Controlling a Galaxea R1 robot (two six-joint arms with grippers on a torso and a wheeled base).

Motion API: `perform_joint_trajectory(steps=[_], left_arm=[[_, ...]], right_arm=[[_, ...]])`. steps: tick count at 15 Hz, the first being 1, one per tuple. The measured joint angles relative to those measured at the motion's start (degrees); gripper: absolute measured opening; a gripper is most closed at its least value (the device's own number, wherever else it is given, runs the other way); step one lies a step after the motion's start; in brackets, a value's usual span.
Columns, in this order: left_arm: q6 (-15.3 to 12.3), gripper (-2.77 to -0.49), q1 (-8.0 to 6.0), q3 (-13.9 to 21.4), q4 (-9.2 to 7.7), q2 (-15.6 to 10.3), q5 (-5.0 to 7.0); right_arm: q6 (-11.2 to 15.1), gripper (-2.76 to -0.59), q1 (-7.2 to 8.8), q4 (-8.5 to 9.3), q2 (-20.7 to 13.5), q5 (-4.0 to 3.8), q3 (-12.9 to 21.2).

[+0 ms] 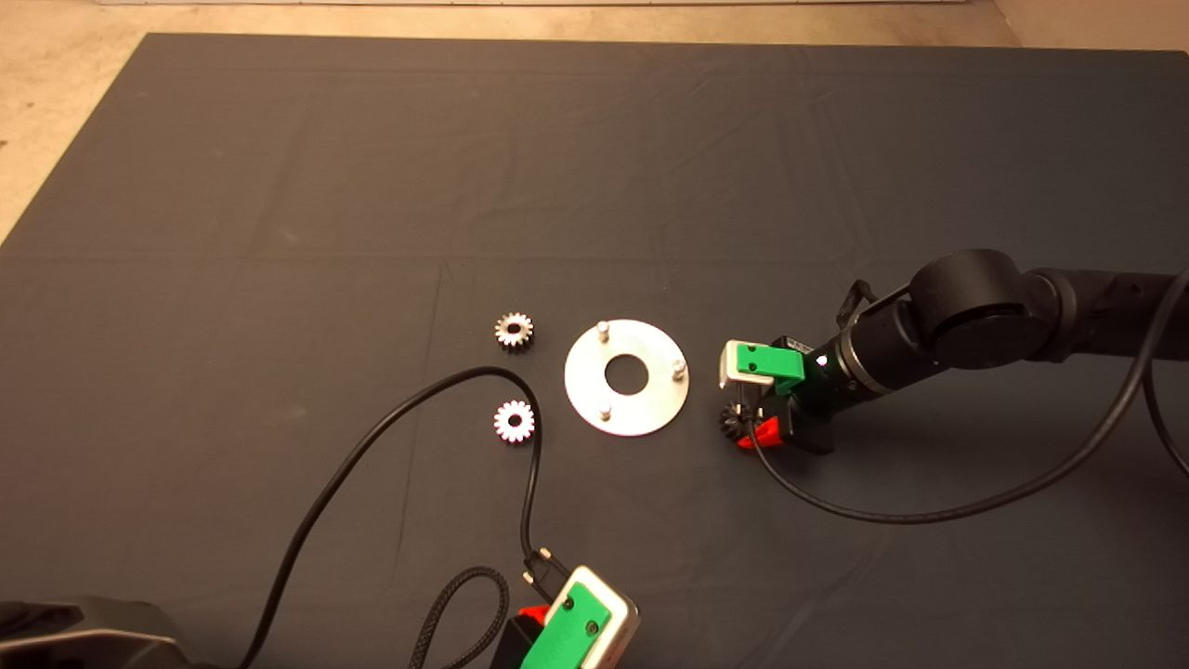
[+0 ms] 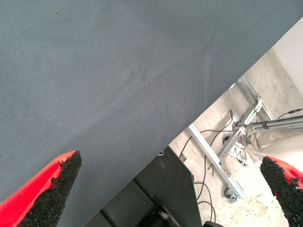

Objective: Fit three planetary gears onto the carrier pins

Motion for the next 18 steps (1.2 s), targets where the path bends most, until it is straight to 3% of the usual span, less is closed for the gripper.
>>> perform_joint_trajectory(steps=[10, 12, 14, 18], left_arm=[[-0.11, -0.51, -0.29, 0.00, 0.00, 0.00, 0.00], [-0.11, -0.51, -0.29, 0.00, 0.01, 0.02, 0.00], [-0.12, -0.51, -0.29, 0.00, 0.00, 0.02, 0.00], [-0.13, -0.51, -0.29, 0.00, 0.02, 0.03, 0.00]], right_arm=[[0.05, -2.34, 0.20, 0.05, 0.05, -0.05, 0.04], [0.07, -2.35, 0.50, 0.07, 0.07, -0.57, 0.04], [0.16, -2.35, 1.48, 0.13, 0.05, -1.29, 0.04], [0.30, -2.38, 4.31, 1.73, 0.22, -1.12, 0.04]])
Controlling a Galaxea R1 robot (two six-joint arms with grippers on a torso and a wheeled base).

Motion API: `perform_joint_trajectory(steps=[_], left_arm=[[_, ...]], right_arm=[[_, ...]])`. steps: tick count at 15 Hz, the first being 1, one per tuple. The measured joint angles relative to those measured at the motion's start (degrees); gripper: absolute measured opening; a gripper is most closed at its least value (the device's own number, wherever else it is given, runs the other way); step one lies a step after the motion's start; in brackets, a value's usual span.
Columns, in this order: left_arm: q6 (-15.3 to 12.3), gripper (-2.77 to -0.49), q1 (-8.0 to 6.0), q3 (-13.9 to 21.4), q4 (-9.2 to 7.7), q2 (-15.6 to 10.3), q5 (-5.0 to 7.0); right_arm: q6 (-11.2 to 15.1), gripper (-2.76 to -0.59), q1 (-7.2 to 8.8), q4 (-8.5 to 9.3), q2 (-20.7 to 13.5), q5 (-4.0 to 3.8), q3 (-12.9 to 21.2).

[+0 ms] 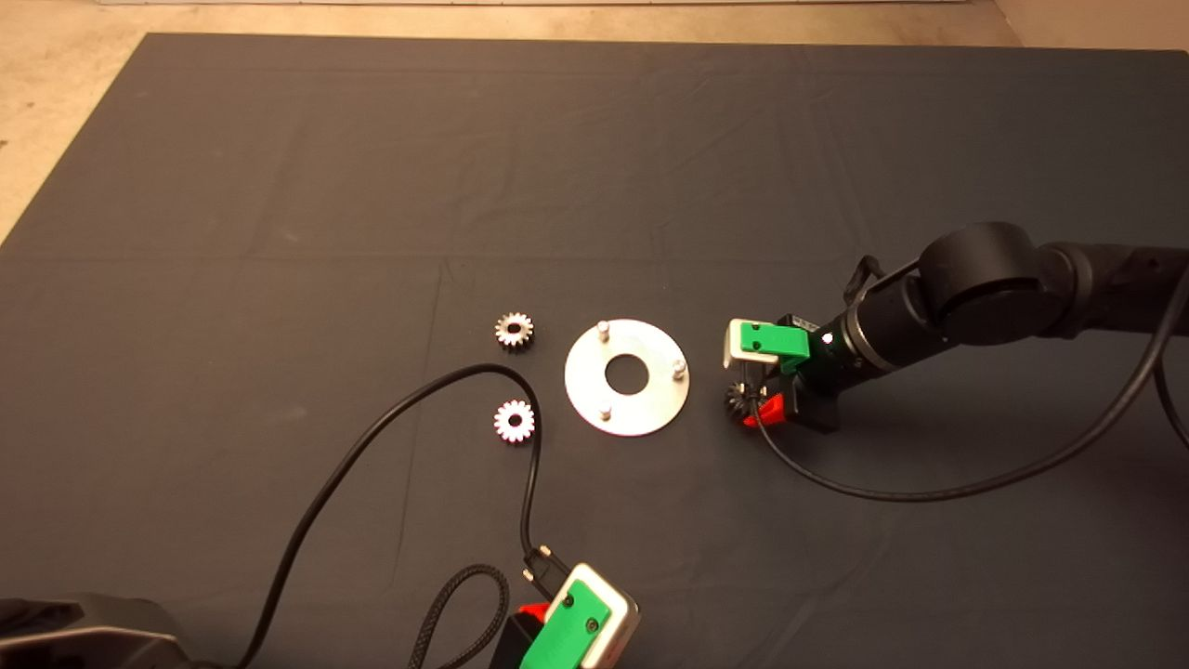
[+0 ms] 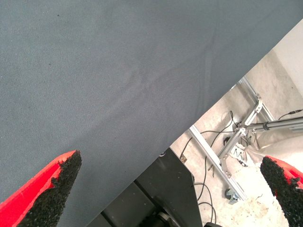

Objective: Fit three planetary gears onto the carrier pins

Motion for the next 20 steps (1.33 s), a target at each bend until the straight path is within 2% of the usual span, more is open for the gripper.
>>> perform_joint_trajectory(steps=[3, 6, 7, 8, 9, 11, 13, 15, 20], left_arm=[[0.00, -0.51, 0.00, 0.00, -0.02, 0.01, 0.00], [0.00, -0.51, 0.00, 0.00, -0.02, 0.02, 0.02], [0.00, -0.51, 0.00, 0.00, -0.02, 0.02, 0.02], [0.00, -0.51, -0.01, 0.00, 0.00, 0.03, 0.00], [0.00, -0.51, -0.09, 0.00, -0.02, 0.04, 0.00], [0.00, -0.51, -0.34, 0.00, -0.02, 0.19, 0.05], [0.00, -0.51, -0.34, 0.00, -0.01, 0.32, 0.02], [-0.01, -0.51, -0.37, 0.00, 0.00, 0.35, 0.02], [-0.04, -0.51, -0.65, 0.00, -0.02, 0.34, 0.02]], right_arm=[[1.32, -2.40, 1.63, 1.27, 0.32, 0.29, -0.01], [1.95, -2.40, 1.81, 1.44, 0.74, 1.27, 0.00], [2.17, -2.40, 1.90, 1.44, 0.72, 2.23, 0.00], [2.56, -2.40, 1.92, 1.44, 0.69, 3.96, 0.00], [3.01, -2.40, 1.92, 1.44, 1.04, 4.96, 0.00], [3.50, -2.40, 2.09, 1.49, 2.22, 5.85, -0.01], [3.65, -2.39, 2.77, 1.57, 2.93, 7.11, -0.04], [3.68, -2.40, 3.64, 1.62, 3.36, 7.35, -0.41], [3.63, -2.41, 3.64, 1.68, 4.29, 7.44, -2.51]])
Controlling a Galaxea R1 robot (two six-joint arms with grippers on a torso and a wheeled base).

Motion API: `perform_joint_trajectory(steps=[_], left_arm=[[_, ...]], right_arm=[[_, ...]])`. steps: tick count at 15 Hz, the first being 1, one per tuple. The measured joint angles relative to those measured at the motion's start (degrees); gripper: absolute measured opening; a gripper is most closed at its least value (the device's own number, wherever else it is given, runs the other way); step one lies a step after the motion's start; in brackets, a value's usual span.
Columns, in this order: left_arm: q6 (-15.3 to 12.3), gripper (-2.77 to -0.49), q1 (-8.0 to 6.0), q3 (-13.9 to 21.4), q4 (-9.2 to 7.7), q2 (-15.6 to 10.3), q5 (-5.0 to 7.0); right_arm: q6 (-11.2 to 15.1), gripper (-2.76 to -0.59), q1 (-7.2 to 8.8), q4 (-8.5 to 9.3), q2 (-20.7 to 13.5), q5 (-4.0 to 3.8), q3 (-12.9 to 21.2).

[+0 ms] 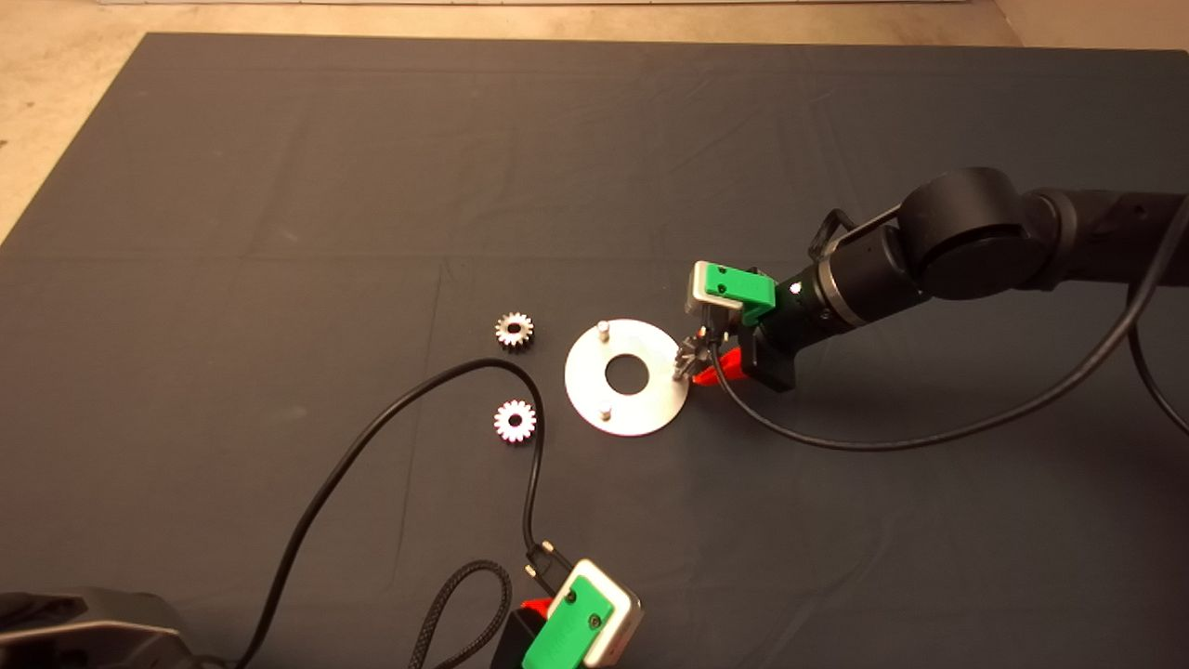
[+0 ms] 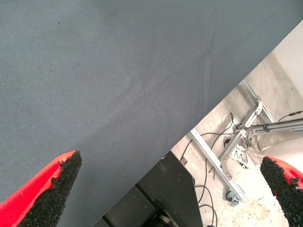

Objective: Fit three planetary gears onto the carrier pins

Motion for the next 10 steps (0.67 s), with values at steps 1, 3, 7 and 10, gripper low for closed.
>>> perform_joint_trajectory(steps=[1, 3, 7, 10], left_arm=[[0.00, -0.51, 0.00, 0.00, 0.00, 0.00, 0.00], [-0.09, -0.51, 0.00, 0.00, 0.02, 0.02, 0.00], [-0.13, -0.51, -0.05, 0.00, 0.00, 0.20, 0.00], [-0.29, -0.51, -0.32, 0.00, 0.00, 0.32, 0.00]], right_arm=[[-0.01, -2.41, 0.00, 0.02, -0.02, 0.05, 0.00], [-0.02, -2.41, -0.01, 0.03, -0.02, 0.05, -0.12], [-0.06, -2.41, -0.04, 0.09, 0.15, 0.11, -0.85], [-0.09, -2.41, -0.17, 0.11, 1.05, 0.11, -2.69]])
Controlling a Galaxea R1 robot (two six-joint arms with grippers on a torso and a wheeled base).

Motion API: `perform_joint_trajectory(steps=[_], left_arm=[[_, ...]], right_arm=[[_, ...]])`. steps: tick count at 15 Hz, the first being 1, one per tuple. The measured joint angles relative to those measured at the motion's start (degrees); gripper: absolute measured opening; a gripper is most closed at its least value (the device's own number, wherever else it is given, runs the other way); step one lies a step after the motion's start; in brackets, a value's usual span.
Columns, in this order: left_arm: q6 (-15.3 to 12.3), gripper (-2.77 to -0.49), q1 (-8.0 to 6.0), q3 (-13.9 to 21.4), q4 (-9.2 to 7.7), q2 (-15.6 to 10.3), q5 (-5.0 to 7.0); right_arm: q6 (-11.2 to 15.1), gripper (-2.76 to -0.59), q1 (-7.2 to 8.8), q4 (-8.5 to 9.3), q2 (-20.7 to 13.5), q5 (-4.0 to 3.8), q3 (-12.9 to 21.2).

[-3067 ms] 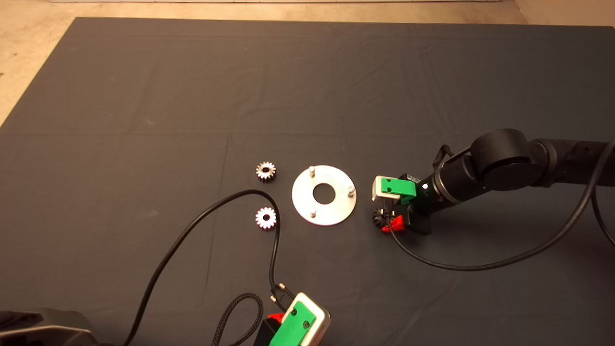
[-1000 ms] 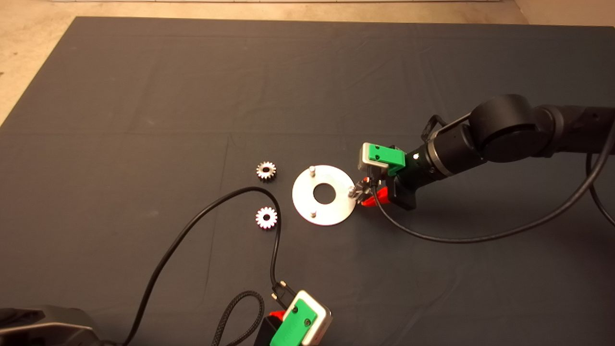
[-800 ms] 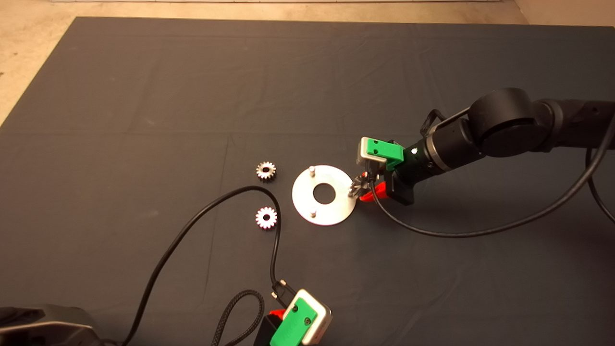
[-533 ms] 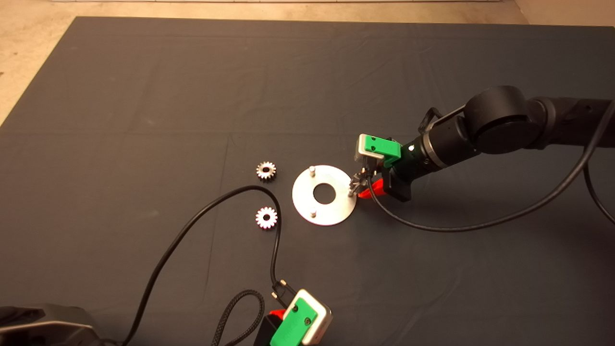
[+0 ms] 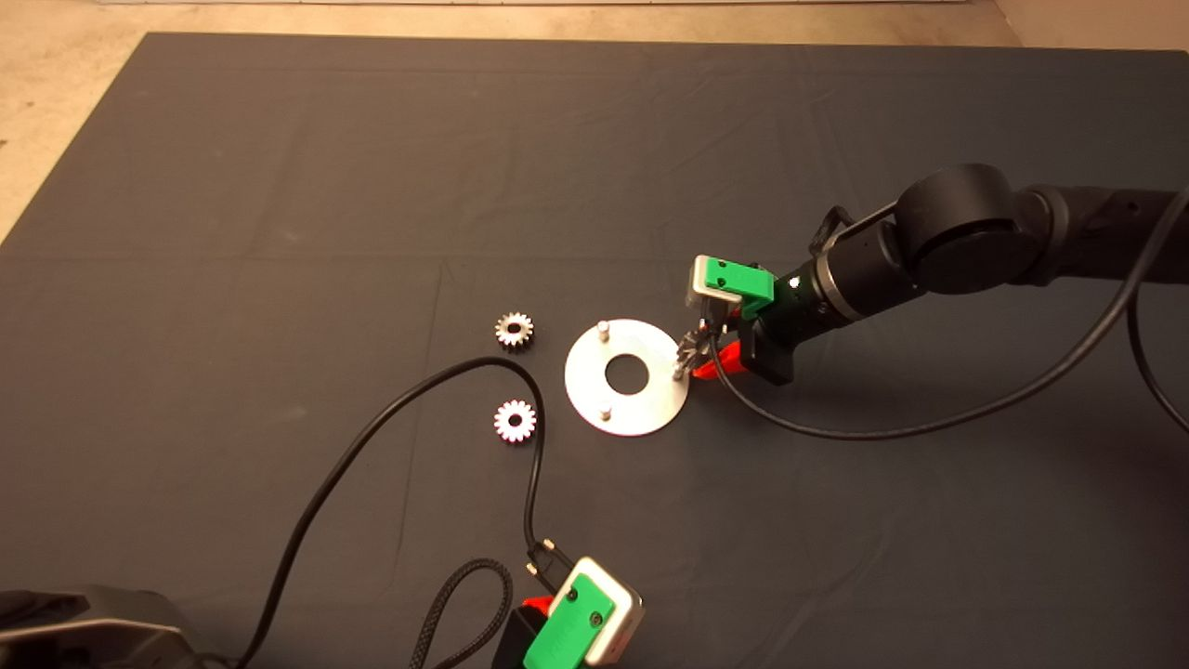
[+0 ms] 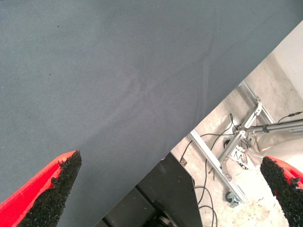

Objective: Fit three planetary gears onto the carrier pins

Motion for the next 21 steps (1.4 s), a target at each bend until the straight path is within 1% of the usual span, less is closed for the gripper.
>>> perform_joint_trajectory(steps=[4, 7, 11, 13, 14, 15, 16, 18, 19, 21], left_arm=[[-0.04, -0.51, 0.02, 0.00, 0.02, 0.16, -0.04], [-0.06, -0.51, 0.02, 0.00, 0.02, 0.16, -0.02], [-0.06, -0.51, 0.01, 0.00, 0.02, 0.16, 0.01], [-0.14, -0.51, 0.02, 0.00, 0.02, 0.16, 0.00], [-0.39, -0.51, 0.02, 0.00, 0.02, 0.16, 0.00], [-0.48, -0.51, 0.02, 0.00, 0.02, 0.15, 0.02], [-0.54, -0.51, 0.00, 0.00, 0.00, 0.16, 0.06], [-0.67, -0.51, 0.02, 0.00, 0.02, 0.16, 0.00], [-0.67, -0.51, 0.02, 0.00, 0.02, 0.16, 0.00], [-0.72, -0.51, 0.02, 0.00, 0.02, 0.16, 0.00]], right_arm=[[-0.02, -2.41, -0.20, 0.00, 1.63, 0.04, -0.86], [-0.05, -2.41, -0.37, 0.00, 2.22, 0.04, -1.40], [-0.02, -2.41, -0.80, 0.00, 2.29, -0.09, -1.53], [-0.02, -2.41, -0.83, 0.00, 2.27, -0.33, -1.53], [-0.02, -2.41, -1.13, 0.00, 2.27, -0.30, -1.53], [-0.02, -2.41, -1.85, 0.00, 2.27, -0.32, -1.53], [-0.16, -2.41, -2.05, 0.00, 2.27, -0.02, -1.45], [-0.16, -2.41, -2.01, 0.00, 2.27, -0.22, -1.45], [-0.13, -2.41, -1.96, 0.00, 2.27, -0.44, -1.40], [-0.16, -2.41, -1.99, 0.00, 2.24, -0.38, -1.40]])
